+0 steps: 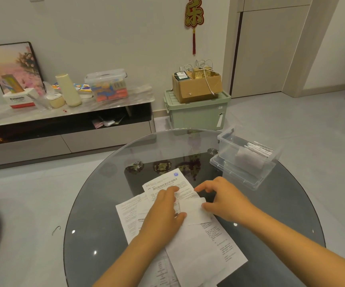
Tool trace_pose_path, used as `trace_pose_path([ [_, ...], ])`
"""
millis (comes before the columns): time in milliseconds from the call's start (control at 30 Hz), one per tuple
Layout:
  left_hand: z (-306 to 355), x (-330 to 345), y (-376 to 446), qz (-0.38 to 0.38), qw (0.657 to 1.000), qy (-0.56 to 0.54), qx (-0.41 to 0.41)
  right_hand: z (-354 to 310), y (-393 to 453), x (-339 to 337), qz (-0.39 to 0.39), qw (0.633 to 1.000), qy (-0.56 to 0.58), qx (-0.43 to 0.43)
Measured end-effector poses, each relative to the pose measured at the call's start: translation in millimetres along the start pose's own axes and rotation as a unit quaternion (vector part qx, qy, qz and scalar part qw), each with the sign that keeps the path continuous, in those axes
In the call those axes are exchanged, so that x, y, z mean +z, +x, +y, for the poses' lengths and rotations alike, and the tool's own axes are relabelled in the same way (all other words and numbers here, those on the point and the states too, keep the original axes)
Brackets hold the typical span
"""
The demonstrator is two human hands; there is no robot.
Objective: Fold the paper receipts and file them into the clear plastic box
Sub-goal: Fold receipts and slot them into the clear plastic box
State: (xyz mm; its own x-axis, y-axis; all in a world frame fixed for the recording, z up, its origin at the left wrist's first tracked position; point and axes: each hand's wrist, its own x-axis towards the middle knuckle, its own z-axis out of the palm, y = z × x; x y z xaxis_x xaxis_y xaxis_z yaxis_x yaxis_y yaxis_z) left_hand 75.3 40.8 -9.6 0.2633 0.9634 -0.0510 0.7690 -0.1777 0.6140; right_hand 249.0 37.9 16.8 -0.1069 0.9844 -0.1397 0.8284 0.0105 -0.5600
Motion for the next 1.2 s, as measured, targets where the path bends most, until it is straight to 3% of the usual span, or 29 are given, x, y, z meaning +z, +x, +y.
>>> trace_pose_path([
  [200,-1.3,-1.4,-1.2,-0.023,0.992,0.083,0.091,2.5,-4.7,6.3,-0.087,0.989,-0.089,-0.082],
  [300,-3.3,-0.6,-1.9,-0.071,0.987,0.107,0.098,4.1,-5.6,6.9,-0.079,0.985,-0.116,-0.104],
  [433,-3.4,-2.2,1.0,-0.063,0.989,0.086,0.1,8.4,-2.6,6.5,-0.06,0.987,-0.104,-0.107],
  [633,5.0,-1.1,14.5,0.011,0.999,0.018,0.03,8.3,11.0,13.3,-0.008,0.997,-0.042,-0.068],
  [767,8.3,5.2,25.5,-0.028,0.998,0.054,0.005,11.1,18.5,17.5,0.037,0.996,-0.059,-0.057],
  [1067,14.7,3.2,31.6,-0.046,0.996,0.024,-0.067,13.5,17.7,15.5,0.033,0.997,-0.062,-0.034],
  [1200,22.3,-1.2,33.5,-0.021,0.993,-0.063,-0.099,19.7,15.4,1.2,0.063,0.998,-0.005,-0.002],
])
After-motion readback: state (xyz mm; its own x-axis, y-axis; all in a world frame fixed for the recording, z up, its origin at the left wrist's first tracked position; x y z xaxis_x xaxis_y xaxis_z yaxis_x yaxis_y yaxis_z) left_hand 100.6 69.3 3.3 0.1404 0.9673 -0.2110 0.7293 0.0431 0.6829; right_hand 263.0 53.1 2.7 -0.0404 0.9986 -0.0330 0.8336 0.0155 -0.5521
